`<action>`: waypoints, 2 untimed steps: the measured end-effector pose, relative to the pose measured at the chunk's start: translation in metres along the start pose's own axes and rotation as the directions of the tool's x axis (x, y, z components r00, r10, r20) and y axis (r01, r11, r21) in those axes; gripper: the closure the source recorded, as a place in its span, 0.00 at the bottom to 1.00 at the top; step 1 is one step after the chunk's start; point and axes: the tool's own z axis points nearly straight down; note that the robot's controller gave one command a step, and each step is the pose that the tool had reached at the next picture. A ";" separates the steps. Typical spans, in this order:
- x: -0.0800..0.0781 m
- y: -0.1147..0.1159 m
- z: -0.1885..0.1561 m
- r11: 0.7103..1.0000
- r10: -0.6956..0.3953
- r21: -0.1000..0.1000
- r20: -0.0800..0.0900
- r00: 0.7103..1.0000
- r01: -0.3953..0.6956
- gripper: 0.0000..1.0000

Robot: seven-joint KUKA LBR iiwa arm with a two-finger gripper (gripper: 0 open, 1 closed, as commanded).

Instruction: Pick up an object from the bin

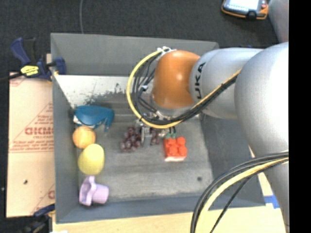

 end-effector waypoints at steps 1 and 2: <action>-0.001 0.000 -0.005 1.000 0.000 0.000 0.003 1.000 0.000 1.00; -0.001 0.000 -0.006 1.000 0.001 0.000 0.005 1.000 -0.001 1.00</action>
Offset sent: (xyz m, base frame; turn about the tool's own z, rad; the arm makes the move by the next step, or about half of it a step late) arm 0.0004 0.0000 0.0062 0.0001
